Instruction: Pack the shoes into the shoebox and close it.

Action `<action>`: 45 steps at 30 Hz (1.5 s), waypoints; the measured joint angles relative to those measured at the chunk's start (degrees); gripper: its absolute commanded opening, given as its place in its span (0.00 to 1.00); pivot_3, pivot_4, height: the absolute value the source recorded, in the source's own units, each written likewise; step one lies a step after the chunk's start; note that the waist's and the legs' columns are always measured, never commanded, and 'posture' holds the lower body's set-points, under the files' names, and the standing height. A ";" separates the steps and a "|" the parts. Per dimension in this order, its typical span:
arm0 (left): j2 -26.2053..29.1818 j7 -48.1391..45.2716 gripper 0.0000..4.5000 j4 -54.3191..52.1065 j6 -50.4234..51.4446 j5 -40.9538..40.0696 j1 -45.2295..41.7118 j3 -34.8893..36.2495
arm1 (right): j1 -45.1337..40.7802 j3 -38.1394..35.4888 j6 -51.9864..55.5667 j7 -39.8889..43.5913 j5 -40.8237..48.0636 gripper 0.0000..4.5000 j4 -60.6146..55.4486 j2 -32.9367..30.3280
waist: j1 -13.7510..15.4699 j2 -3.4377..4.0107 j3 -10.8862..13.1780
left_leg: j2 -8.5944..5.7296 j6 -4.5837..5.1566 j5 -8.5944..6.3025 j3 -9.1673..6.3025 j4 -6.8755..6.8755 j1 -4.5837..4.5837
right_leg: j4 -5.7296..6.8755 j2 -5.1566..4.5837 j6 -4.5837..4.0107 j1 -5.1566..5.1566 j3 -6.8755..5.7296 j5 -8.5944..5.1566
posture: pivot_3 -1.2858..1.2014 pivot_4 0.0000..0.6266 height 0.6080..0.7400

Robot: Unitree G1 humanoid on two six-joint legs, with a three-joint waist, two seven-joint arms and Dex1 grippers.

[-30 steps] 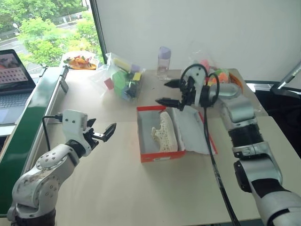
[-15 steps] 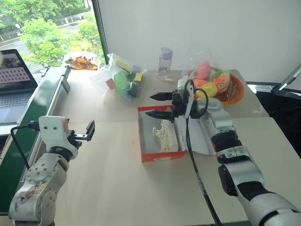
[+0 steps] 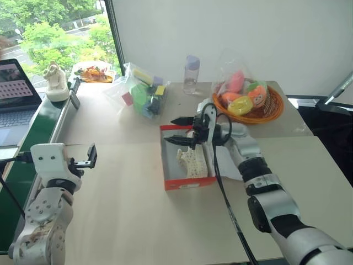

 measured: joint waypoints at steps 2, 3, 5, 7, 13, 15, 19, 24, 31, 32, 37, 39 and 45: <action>-0.29 -0.01 1.00 1.22 -0.52 0.40 -0.07 0.64 | -0.43 0.19 0.00 0.92 0.02 0.99 -0.10 0.92 | 0.02 0.00 0.00 | 0.00 0.00 0.00 0.00 0.00 0.02 | 0.00 0.00 0.00 0.01 -0.01 0.00 | 0.52 0.24 1.00; -0.57 -0.01 1.00 1.67 -0.69 0.43 -0.09 1.08 | -0.43 0.31 0.00 1.23 0.02 0.99 -0.12 1.15 | 0.02 0.00 0.00 | 0.00 0.00 0.00 0.00 0.00 0.01 | -0.01 0.00 0.00 0.01 -0.01 0.00 | 0.52 0.24 1.00; -1.69 -0.01 1.00 2.46 -1.81 0.27 -0.08 2.54 | -0.42 0.41 0.07 1.76 0.03 0.99 -0.41 1.49 | 0.10 0.00 0.00 | 0.00 0.00 0.00 0.01 0.00 -0.01 | -0.03 -0.02 0.00 0.00 -0.01 0.00 | 0.52 0.24 1.00; -1.87 0.00 1.00 3.30 -2.64 0.33 0.18 3.80 | -0.36 0.59 0.18 2.04 0.02 0.99 -1.23 1.56 | 0.14 0.00 0.00 | 0.01 -0.01 0.00 0.00 0.00 -0.01 | -0.03 -0.02 0.00 0.00 -0.01 0.00 | 0.52 0.24 1.00; -2.02 -0.10 1.00 6.67 -3.70 0.71 1.69 7.61 | 0.61 2.01 0.20 1.59 -1.33 0.99 -3.03 1.36 | 0.05 0.00 0.00 | 0.02 -0.01 0.00 0.01 0.00 0.01 | 0.01 -0.02 -0.02 -0.02 -0.02 0.00 | 0.52 0.24 1.00; -0.58 -0.73 1.00 8.93 -4.70 0.90 1.69 9.17 | 1.01 2.47 0.36 0.45 -1.90 0.99 -4.08 1.37 | 0.02 0.00 0.00 | 0.03 -0.02 0.00 0.01 0.00 0.01 | 0.04 -0.01 -0.05 -0.05 -0.03 -0.01 | 0.52 0.24 1.00; 2.20 -1.66 1.00 13.25 -5.90 0.98 0.73 12.56 | 2.59 2.81 1.14 -0.74 -2.14 0.99 -7.43 1.31 | 0.05 0.00 0.00 | 0.04 -0.02 0.00 0.02 -0.02 0.01 | 0.03 -0.01 -0.06 -0.06 -0.05 -0.02 | 0.52 0.24 1.00; 7.63 -2.62 1.00 20.73 -6.56 2.24 -1.89 13.81 | 4.06 3.93 3.03 -1.90 -2.16 0.99 -11.38 1.24 | 0.09 0.00 0.00 | 0.05 -0.05 0.01 0.02 -0.02 0.01 | 0.07 -0.03 -0.06 -0.07 -0.08 -0.02 | 0.52 0.24 1.00; 14.16 -6.33 1.00 31.69 -9.99 2.21 -9.80 14.26 | 6.46 4.20 5.14 -4.16 -2.15 0.99 -15.84 0.39 | 0.19 0.00 0.00 | 0.06 -0.09 0.01 0.08 -0.11 -0.01 | -0.01 -0.08 -0.07 -0.10 -0.10 -0.02 | 0.52 0.24 1.00; 14.76 -6.74 1.00 33.35 -10.19 2.19 -10.58 14.26 | 6.87 4.22 5.34 -4.43 -2.15 0.99 -16.39 0.08 | 0.19 0.00 0.00 | 0.06 -0.09 0.02 0.08 -0.15 -0.01 | -0.01 -0.07 -0.08 -0.12 -0.10 -0.02 | 0.52 0.24 1.00; 17.97 -8.08 1.00 41.42 -11.65 2.36 -12.86 14.37 | 7.80 4.18 6.62 -5.58 -2.06 0.99 -18.24 -1.50 | -0.14 -0.01 0.00 | 0.12 -0.12 0.04 0.11 -0.26 -0.01 | 0.01 -0.03 -0.14 -0.23 -0.11 -0.05 | 0.52 0.24 1.00; 18.47 -8.84 1.00 42.86 -11.86 2.22 -13.21 14.42 | 8.32 4.18 7.00 -5.76 -2.01 0.99 -19.09 -1.91 | -0.14 -0.01 0.00 | 0.11 -0.12 0.04 0.13 -0.29 -0.01 | 0.00 -0.05 -0.14 -0.23 -0.11 -0.05 | 0.52 0.24 1.00; 17.36 -9.43 1.00 45.40 -11.18 0.37 -13.01 14.75 | 8.94 4.20 7.81 -5.84 -1.59 0.99 -19.98 -2.04 | -0.13 -0.01 0.00 | 0.13 -0.13 0.05 0.15 -0.29 0.00 | 0.01 -0.06 -0.14 -0.23 -0.10 -0.05 | 0.52 0.24 1.00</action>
